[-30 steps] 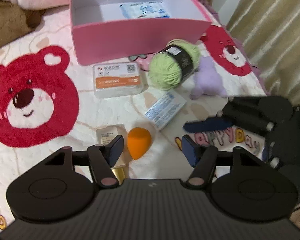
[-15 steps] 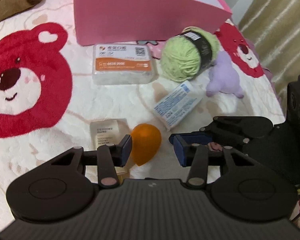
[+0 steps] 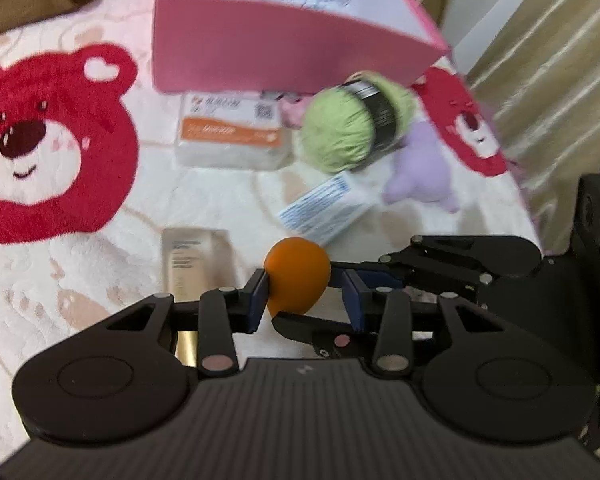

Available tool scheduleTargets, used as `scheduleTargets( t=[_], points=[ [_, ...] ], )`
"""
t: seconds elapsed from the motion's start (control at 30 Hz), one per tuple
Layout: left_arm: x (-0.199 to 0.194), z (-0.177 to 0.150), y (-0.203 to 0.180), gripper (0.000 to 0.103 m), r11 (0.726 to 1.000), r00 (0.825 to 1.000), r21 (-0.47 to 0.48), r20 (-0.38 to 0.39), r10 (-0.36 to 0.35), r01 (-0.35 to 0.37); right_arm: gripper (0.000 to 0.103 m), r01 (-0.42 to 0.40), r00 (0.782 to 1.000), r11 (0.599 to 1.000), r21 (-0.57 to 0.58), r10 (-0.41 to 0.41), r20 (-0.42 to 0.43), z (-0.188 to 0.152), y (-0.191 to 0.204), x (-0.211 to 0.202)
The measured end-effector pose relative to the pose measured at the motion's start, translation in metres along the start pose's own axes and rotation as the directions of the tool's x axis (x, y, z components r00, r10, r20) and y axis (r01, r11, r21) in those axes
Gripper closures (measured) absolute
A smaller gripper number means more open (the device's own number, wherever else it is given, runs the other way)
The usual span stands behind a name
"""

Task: Organize objects
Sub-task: 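Close the left gripper on the orange sponge and lift it, then carry the orange sponge into the pink box and release it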

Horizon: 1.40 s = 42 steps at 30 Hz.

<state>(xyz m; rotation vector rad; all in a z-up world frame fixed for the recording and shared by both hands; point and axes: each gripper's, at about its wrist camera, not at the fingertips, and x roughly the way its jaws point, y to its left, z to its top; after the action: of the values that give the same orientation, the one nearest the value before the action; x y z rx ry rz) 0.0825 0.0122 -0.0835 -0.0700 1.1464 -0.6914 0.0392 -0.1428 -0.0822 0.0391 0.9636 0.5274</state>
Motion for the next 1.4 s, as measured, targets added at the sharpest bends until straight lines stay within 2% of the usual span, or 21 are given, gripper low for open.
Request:
scheduleTargets(
  t=[0.3,0.57,0.67,0.87,1.13,1.3,1.4],
  points=[
    [-0.051,0.019,-0.045,0.064,0.997,0.997,0.075,0.069,0.016,-0.022,0.058,0.009,0.996,0.999,-0.048,-0.004,0.092,0.021,0.007,-0.063],
    [-0.075,0.047,-0.078,0.065,0.995,0.994,0.1,0.11,-0.005,-0.006,0.058,0.112,0.987,0.986,-0.123,-0.096,0.129,0.049,0.008,-0.105],
    [-0.082,0.065,-0.089,0.064,0.992,0.991,0.126,0.13,-0.017,0.001,0.058,0.161,0.979,0.975,-0.155,-0.138,0.151,0.064,0.005,-0.12],
    [-0.094,0.109,-0.105,0.064,0.987,0.982,0.159,0.185,-0.044,0.014,0.058,0.205,0.966,0.965,-0.163,-0.174,0.19,0.096,-0.015,-0.143],
    [-0.062,0.16,-0.118,0.066,0.992,0.979,0.116,0.191,-0.067,0.045,0.058,0.236,0.959,0.971,-0.043,-0.226,0.169,0.129,-0.065,-0.138],
    [-0.022,0.197,-0.119,0.066,0.996,0.977,0.091,0.209,-0.036,0.017,0.058,0.3,0.934,0.953,-0.04,-0.285,0.215,0.148,-0.088,-0.121],
    [0.004,0.214,-0.109,0.065,0.998,0.976,0.054,0.215,-0.029,0.017,0.058,0.296,0.939,0.955,-0.035,-0.284,0.195,0.162,-0.11,-0.101]
  ],
)
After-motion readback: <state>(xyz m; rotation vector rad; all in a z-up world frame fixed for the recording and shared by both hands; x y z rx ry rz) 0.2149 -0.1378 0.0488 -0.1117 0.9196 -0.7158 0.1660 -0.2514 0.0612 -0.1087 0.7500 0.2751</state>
